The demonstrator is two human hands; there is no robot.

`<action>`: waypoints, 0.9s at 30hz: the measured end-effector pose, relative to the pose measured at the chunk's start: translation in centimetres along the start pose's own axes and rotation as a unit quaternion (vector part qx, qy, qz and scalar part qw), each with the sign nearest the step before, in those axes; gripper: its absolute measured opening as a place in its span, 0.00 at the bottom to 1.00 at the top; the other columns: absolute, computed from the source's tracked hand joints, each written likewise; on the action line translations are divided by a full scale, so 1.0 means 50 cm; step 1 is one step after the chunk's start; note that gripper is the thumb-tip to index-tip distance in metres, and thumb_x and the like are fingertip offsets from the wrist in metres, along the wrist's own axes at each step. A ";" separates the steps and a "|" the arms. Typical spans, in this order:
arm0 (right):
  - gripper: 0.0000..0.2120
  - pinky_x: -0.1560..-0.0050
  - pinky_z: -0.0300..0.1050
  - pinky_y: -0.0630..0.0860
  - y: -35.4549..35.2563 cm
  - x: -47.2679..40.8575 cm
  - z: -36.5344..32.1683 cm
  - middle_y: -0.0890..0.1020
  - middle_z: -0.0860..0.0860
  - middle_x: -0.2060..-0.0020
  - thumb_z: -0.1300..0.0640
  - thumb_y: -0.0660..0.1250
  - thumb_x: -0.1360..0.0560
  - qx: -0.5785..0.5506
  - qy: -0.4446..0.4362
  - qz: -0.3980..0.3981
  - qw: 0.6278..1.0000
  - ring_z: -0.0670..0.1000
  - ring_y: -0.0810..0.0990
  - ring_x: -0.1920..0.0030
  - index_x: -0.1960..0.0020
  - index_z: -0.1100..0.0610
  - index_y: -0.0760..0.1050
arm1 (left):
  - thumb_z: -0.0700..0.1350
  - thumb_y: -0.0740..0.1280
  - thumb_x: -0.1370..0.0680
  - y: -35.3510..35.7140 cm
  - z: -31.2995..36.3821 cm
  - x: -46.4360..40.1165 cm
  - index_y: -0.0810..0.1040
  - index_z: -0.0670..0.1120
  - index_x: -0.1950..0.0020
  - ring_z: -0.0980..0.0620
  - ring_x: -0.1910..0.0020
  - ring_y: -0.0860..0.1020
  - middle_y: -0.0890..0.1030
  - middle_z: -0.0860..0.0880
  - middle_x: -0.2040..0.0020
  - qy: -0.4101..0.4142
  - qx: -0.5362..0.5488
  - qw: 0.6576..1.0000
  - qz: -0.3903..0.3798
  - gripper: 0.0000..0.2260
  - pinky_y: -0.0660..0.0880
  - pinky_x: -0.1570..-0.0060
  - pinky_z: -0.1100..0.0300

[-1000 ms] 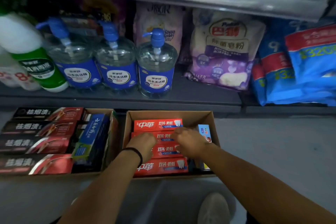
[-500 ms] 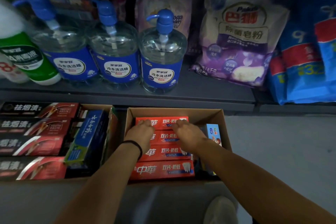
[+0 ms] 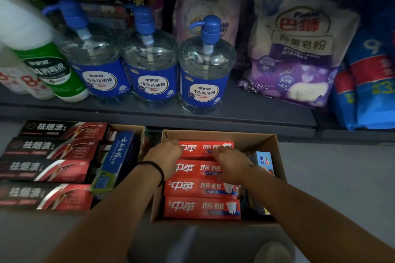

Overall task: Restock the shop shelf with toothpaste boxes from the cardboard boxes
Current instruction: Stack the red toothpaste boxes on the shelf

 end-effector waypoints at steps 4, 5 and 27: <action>0.26 0.38 0.51 0.72 -0.004 0.000 -0.002 0.74 0.53 0.35 0.51 0.69 0.25 -0.028 0.011 -0.003 1.000 0.53 0.73 0.36 0.31 0.52 0.63 | 0.41 0.66 0.24 -0.015 0.004 0.005 0.73 0.47 0.36 0.49 0.39 0.72 0.72 0.48 0.38 0.005 0.003 1.000 0.012 0.16 0.73 0.39 0.54; 0.26 0.38 0.51 0.72 -0.005 0.000 -0.002 0.74 0.52 0.35 0.51 0.69 0.25 -0.034 0.014 -0.003 0.999 0.53 0.73 0.36 0.31 0.52 0.64 | 0.41 0.65 0.23 -0.019 0.006 0.007 0.73 0.47 0.37 0.49 0.39 0.72 0.72 0.49 0.38 0.008 0.006 1.000 0.016 0.15 0.73 0.40 0.54; 0.16 0.37 0.51 0.71 0.003 0.042 -0.023 0.76 0.56 0.38 0.52 0.61 0.20 0.064 -0.015 -0.002 0.998 0.55 0.75 0.38 0.35 0.58 0.70 | 0.42 0.64 0.23 -0.083 0.017 0.063 0.77 0.50 0.43 0.53 0.40 0.72 0.74 0.51 0.40 0.044 0.011 0.996 0.072 0.10 0.73 0.41 0.58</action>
Point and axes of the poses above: each hand's wrist, its own x-axis away from the middle knuckle, its own y-axis out of the palm, z = x × y, the point moved 4 cm from there along -x, towards the middle knuckle
